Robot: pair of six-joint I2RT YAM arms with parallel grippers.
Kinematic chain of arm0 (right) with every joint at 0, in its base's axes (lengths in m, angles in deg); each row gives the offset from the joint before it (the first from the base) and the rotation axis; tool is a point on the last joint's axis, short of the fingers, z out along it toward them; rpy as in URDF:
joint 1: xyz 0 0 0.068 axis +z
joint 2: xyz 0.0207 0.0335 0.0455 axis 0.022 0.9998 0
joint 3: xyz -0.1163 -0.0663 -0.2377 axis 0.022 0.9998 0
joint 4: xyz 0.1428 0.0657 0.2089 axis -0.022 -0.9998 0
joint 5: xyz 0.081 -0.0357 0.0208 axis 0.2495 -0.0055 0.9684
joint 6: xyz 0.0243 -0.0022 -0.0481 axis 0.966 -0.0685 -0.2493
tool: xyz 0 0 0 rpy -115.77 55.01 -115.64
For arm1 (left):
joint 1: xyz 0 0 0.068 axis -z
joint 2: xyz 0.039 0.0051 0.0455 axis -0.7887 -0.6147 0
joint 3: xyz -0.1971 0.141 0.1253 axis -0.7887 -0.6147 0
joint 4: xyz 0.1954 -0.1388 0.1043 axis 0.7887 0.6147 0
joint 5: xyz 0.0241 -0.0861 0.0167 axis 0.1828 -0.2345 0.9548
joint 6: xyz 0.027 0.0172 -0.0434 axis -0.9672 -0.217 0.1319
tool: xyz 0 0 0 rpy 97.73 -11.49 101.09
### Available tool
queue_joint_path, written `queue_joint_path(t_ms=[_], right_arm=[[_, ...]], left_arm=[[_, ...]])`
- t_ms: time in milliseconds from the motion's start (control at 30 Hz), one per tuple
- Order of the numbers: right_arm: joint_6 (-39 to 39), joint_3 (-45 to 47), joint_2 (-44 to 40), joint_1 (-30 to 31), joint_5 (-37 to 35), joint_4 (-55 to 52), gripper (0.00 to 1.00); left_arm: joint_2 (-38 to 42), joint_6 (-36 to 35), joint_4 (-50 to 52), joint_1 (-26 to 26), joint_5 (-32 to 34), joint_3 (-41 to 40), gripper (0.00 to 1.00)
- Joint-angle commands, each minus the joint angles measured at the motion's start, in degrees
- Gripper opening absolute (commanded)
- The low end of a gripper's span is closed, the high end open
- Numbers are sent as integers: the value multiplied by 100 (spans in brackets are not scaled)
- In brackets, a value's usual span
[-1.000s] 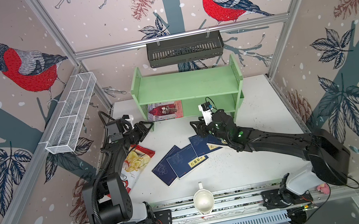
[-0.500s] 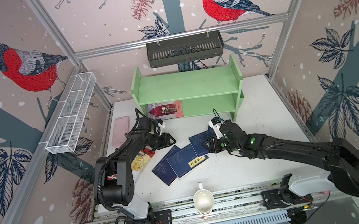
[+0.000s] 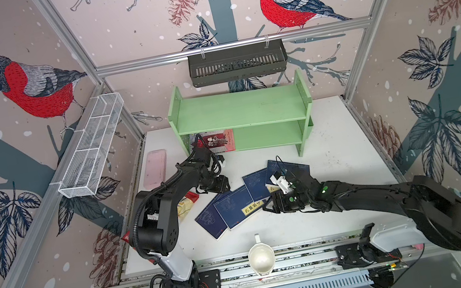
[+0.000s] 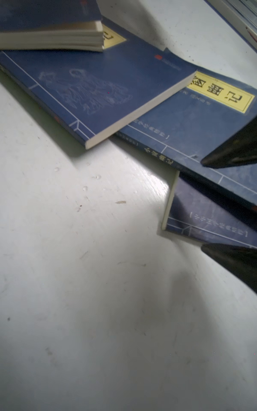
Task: Stacking books/files
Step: Pick up the book from the book.
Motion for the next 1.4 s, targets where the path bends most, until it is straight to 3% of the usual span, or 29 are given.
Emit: queue_joint_path(t_ms=[0,733,1133,1367], right_arm=[[380,126,164,24,353,772,62],[915,21,1844,143,766,2413,58],[1122,-181,2393,152,761,3063,56],[1155,-277,2503,152,689,3254,54]], left_arm=[[-84,-251,313,6,-59,71,56],[-588,-976,1098,63,-844,50,54],[-629,-1272,1361,60,-1270,5,53],[-578,-1360,1504,48,-1287,36,47]])
